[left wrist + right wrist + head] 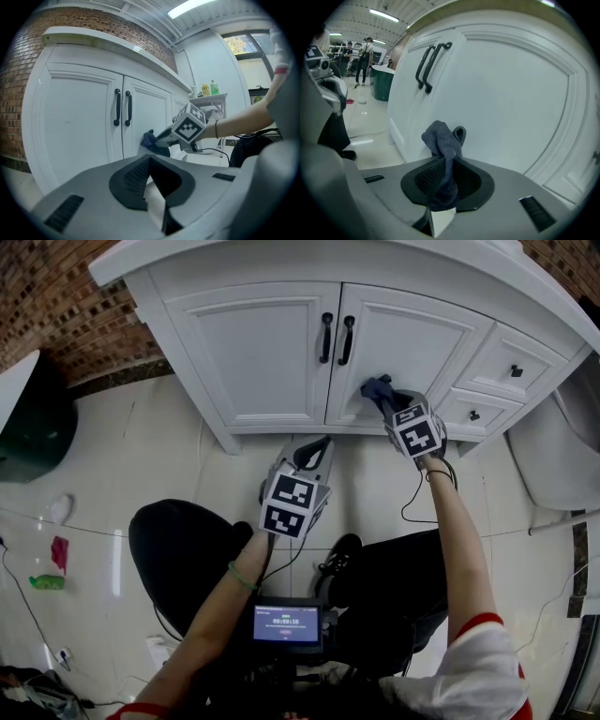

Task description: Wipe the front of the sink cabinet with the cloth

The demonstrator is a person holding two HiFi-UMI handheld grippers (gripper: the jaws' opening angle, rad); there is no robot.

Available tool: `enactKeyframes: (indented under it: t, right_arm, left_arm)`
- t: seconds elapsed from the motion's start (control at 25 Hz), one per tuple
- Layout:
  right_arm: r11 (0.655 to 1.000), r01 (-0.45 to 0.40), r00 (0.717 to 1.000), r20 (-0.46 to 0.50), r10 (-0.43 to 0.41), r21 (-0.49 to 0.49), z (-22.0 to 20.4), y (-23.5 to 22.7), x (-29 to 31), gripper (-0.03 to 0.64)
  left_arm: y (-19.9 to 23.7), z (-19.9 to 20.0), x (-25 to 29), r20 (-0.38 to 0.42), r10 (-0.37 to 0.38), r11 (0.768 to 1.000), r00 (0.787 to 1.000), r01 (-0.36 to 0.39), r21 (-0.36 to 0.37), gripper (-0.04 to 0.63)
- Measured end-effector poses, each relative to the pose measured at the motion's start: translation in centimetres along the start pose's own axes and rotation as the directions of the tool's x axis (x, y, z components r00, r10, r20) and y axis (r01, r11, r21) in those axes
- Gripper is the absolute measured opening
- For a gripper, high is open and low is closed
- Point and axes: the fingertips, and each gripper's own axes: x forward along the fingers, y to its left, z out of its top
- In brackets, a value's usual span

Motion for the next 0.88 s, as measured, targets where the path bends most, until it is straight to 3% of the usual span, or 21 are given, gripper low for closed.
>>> enactKeyframes:
  t: [0.4,0.72,0.88]
  right_arm:
    - [0.997,-0.072,0.98,-0.183,0.074,0.019,-8.5,4.5,5.7,0.064]
    - [0.995,-0.103,0.964,-0.246,0.101,0.005,-10.9,5.8,7.3,0.064]
    - [0.985,-0.143,0.97,-0.21,0.121,-0.094,-8.8,4.9,5.4,0.064]
  left_arm:
    - [0.7,-2.5,1.1,-0.04,-0.003,1.0,0.999,0.002,-0.023,0.02]
    - [1.2,-3.4,1.7,-0.053,-0.004,0.999,0.999,0.003,-0.033,0.02]
    - [1.5,-3.4,1.8,-0.049,-0.001,0.999,0.999,-0.001,-0.036,0.02]
